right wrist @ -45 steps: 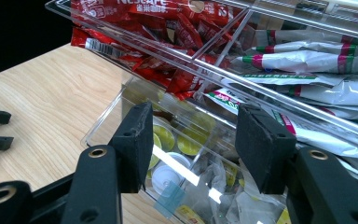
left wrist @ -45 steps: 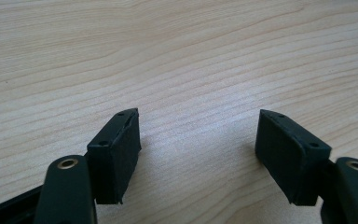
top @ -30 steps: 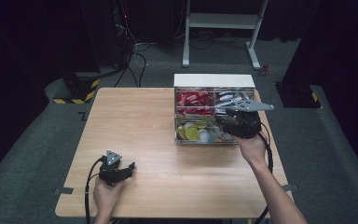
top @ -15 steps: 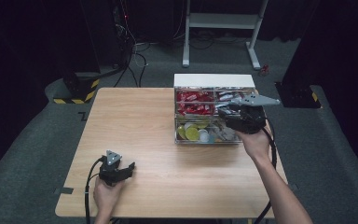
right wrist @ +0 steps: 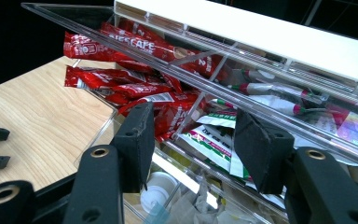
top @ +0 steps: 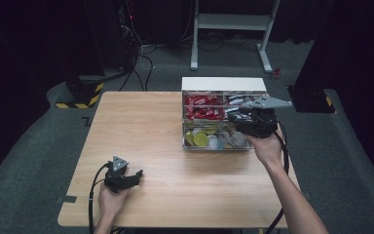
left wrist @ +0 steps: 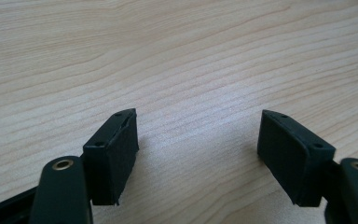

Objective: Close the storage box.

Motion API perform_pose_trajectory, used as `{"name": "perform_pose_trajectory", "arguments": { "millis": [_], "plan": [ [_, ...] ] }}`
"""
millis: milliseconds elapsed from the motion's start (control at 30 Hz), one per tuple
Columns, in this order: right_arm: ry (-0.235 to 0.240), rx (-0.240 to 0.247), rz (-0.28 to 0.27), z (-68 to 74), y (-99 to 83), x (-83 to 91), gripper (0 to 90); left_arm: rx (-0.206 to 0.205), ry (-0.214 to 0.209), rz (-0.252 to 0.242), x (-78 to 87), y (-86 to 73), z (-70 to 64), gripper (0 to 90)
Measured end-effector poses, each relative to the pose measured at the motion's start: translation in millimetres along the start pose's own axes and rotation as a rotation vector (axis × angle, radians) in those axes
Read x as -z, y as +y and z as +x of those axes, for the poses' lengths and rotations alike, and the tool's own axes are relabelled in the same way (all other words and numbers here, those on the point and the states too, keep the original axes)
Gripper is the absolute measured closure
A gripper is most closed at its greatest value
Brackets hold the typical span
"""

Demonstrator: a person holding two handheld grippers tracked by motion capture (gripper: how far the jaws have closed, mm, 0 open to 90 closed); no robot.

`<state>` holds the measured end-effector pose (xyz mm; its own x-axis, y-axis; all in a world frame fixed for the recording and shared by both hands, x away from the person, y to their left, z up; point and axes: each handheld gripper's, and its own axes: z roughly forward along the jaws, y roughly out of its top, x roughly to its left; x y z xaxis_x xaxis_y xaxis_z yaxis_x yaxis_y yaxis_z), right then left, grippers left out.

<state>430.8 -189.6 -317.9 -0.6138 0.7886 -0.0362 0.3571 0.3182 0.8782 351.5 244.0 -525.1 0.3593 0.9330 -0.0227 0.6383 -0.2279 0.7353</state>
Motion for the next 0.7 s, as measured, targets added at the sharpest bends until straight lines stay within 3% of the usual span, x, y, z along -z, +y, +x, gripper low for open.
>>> {"name": "perform_pose_trajectory", "arguments": {
  "millis": [200,333,567,700],
  "plan": [
    [0.003,-0.006,0.000,-0.6,1.9,-0.6,48.1,0.016,-0.040,0.000,-0.4,10.1,0.4,31.4],
    [0.003,0.000,-0.010,-1.1,4.7,0.6,48.1,0.025,-0.104,-0.003,-1.6,22.1,-2.8,31.4],
    [0.006,0.008,-0.017,-2.1,12.1,1.6,48.4,0.012,-0.165,-0.040,-1.7,48.4,-12.7,31.2],
    [0.010,0.003,-0.016,-3.6,13.0,0.8,49.4,-0.009,-0.171,-0.043,-2.4,57.5,-16.6,29.8]
  ]
}}
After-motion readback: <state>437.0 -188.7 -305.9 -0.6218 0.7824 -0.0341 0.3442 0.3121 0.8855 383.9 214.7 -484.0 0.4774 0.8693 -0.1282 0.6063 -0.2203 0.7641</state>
